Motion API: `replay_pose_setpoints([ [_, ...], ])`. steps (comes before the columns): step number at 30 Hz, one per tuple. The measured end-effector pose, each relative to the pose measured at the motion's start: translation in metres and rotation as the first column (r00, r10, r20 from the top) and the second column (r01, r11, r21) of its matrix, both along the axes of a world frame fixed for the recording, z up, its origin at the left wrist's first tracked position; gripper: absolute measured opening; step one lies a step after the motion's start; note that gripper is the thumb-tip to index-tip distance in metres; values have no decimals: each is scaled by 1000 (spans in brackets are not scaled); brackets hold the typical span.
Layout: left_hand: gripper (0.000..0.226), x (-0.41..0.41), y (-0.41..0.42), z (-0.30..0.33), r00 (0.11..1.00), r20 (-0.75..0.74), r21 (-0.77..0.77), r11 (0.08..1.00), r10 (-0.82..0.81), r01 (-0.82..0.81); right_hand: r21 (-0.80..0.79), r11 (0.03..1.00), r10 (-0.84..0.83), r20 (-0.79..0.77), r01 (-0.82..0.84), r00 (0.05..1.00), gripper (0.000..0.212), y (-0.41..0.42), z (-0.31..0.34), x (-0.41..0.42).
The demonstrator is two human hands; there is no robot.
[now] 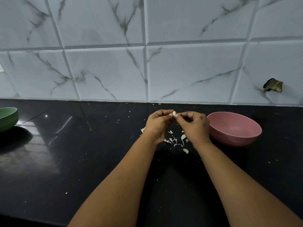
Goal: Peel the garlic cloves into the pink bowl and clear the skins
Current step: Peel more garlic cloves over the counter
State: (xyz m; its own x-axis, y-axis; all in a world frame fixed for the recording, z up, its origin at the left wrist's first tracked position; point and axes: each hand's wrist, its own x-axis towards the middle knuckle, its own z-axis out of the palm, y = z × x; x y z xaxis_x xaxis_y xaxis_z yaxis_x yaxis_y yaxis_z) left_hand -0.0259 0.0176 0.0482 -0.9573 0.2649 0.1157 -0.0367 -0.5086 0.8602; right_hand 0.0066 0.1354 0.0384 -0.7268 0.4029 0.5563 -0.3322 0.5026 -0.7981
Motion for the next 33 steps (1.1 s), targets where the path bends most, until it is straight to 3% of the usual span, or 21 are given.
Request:
replay_pose_setpoints([
  [11, 13, 1, 1, 0, 1000, -11, -20, 1000, 21, -21, 69, 997, -31, -54, 35, 998, 7, 0, 1, 2],
  [28, 8, 2, 1, 0, 1000, 30, 42, 999, -4, 3, 48, 999, 5, 16, -5, 1000, 10, 0, -3, -4],
  [33, 9, 0, -1, 1, 999, 46, 65, 998, -4, 1, -119, 992, 46, 50, -40, 998, 15, -3, -5, -9],
])
